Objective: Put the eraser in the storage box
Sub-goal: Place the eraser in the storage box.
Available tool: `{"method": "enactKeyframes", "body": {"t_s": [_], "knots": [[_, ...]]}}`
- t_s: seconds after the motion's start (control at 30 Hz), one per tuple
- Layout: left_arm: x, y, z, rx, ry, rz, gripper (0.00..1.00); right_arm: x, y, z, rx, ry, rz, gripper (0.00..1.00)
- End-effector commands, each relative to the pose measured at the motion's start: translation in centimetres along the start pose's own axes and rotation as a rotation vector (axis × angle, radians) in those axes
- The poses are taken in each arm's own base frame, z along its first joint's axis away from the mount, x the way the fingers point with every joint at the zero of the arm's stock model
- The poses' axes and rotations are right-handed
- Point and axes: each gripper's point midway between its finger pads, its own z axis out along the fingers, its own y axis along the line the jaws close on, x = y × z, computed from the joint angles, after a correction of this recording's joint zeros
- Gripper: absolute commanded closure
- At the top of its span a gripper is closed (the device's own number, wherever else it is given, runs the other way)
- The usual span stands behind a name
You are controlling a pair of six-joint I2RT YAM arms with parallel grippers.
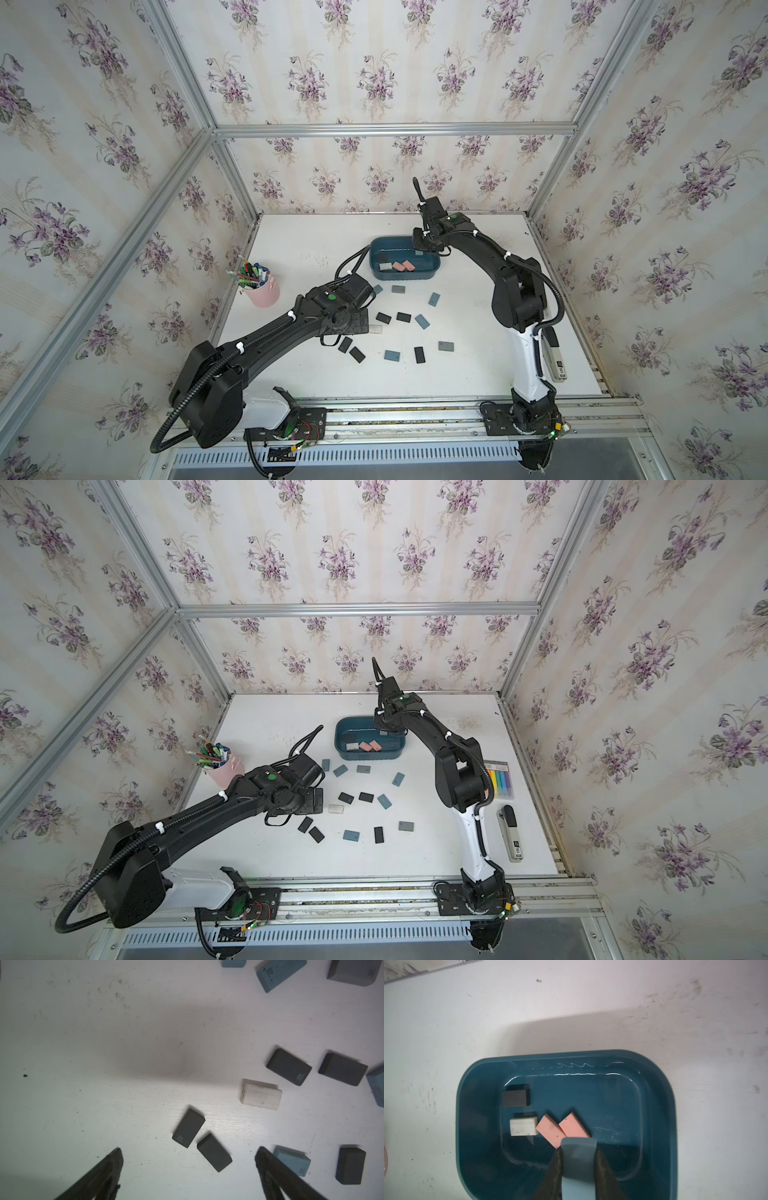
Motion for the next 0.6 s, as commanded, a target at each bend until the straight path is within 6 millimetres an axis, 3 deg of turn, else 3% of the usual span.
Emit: {"method": "enactKeyframes", "body": {"t_s": [0.0, 0.3, 0.57], "knots": [[-0.1, -0.4, 0.2, 0.019, -0.004, -0.033, 0.01, 0.6, -0.1, 0.9, 0.006, 0.049, -0.022, 0.76], [0.3, 0.0, 0.4, 0.016, -0.007, -0.039, 0.01, 2.5, -1.1, 3.2, 0.033, 0.107, -0.029, 0.68], [0.8, 0.0, 0.9, 0.016, 0.008, -0.041, 0.01, 3.0, -1.4, 3.5, 0.039, 0.115, -0.035, 0.56]]}}
